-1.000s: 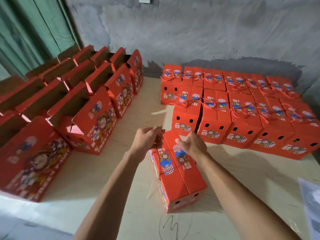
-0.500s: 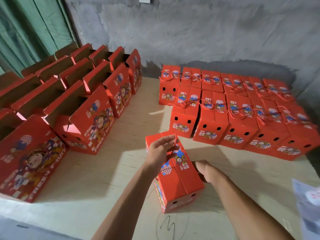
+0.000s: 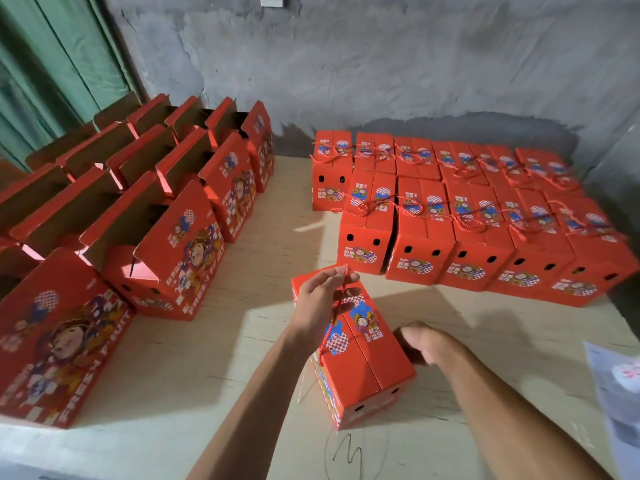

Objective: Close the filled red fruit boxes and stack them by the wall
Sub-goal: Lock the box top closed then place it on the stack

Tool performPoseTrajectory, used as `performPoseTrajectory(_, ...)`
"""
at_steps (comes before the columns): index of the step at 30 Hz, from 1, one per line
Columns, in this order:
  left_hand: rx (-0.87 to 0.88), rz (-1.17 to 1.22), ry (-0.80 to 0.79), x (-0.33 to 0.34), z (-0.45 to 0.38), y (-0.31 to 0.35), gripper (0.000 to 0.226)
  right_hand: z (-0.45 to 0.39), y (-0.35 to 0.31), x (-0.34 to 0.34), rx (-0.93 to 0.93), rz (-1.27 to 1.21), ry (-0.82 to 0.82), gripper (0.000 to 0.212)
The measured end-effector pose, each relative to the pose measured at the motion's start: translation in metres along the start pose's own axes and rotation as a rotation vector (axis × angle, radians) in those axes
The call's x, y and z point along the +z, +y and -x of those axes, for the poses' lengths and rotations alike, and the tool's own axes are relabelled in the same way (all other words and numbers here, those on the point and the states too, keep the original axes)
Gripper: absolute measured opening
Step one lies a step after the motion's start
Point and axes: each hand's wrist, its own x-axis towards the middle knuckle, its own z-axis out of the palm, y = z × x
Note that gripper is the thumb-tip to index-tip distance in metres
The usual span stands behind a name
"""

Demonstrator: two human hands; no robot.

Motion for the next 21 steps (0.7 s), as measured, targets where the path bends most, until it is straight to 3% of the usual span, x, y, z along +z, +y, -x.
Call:
performPoseTrajectory(3,-0.008,-0.012,-0.032,-0.004,-0.002,0.001,0.023,0.010,-0.017,-0.001,-0.044,-0.171,-0.056,0.018)
performPoseTrajectory(5,-0.014,-0.019,-0.029,-0.005,-0.004,0.002,0.023,0.023,-0.038,-0.001,-0.221,-0.334,-0.063,0.010)
performPoseTrajectory(7,0.006,-0.060,-0.012,-0.004,-0.007,0.001,0.023,0.043,-0.064,0.003,-0.411,-0.420,-0.057,0.019)
performPoseTrajectory(11,0.186,-0.374,0.039,0.002,-0.013,0.009,0.028,0.084,-0.111,0.025,-0.619,-0.132,-0.084,0.026)
performPoseTrajectory(14,0.348,-0.753,0.125,-0.004,-0.012,0.014,0.022,0.098,-0.125,0.040,-0.712,0.141,0.013,0.028)
performPoseTrajectory(18,0.453,-0.864,0.332,-0.033,-0.013,0.040,0.014,0.101,-0.150,0.047,-0.766,0.093,-0.037,0.033)
performPoseTrajectory(21,0.547,-1.152,0.413,-0.068,-0.022,0.071,0.018,0.100,-0.178,0.055,-0.811,0.036,0.004,0.016)
